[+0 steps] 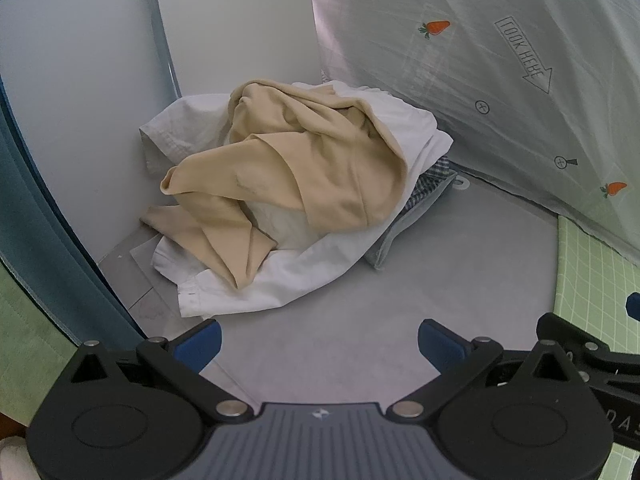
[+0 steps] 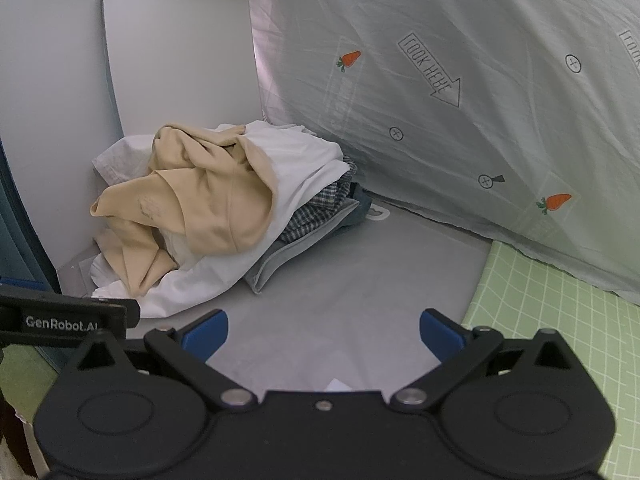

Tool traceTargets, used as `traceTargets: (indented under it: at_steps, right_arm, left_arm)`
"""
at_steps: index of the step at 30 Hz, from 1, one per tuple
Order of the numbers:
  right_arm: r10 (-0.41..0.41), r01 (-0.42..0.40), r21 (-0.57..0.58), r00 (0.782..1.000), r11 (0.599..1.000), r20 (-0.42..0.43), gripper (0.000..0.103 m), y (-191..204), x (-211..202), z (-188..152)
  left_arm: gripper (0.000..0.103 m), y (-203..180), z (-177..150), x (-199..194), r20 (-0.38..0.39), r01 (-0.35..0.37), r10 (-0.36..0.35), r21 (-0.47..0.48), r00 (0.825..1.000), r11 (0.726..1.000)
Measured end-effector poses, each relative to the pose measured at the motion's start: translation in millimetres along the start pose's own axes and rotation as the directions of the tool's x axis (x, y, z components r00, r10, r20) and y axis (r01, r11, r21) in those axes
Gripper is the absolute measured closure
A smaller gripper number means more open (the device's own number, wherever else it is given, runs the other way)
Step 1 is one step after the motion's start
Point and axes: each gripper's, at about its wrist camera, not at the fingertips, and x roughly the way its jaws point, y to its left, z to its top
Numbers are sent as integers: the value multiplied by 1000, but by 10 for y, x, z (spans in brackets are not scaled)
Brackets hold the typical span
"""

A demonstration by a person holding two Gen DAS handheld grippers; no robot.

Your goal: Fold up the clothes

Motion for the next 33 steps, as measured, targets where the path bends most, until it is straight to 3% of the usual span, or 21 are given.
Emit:
traceTargets:
  at_steps: [33]
  right_arm:
    - [-11, 11, 10, 1000, 1000, -5, 0, 10, 9, 10]
  left_arm:
    - [0, -66, 47, 5, -7, -4, 4, 17, 1000, 1000]
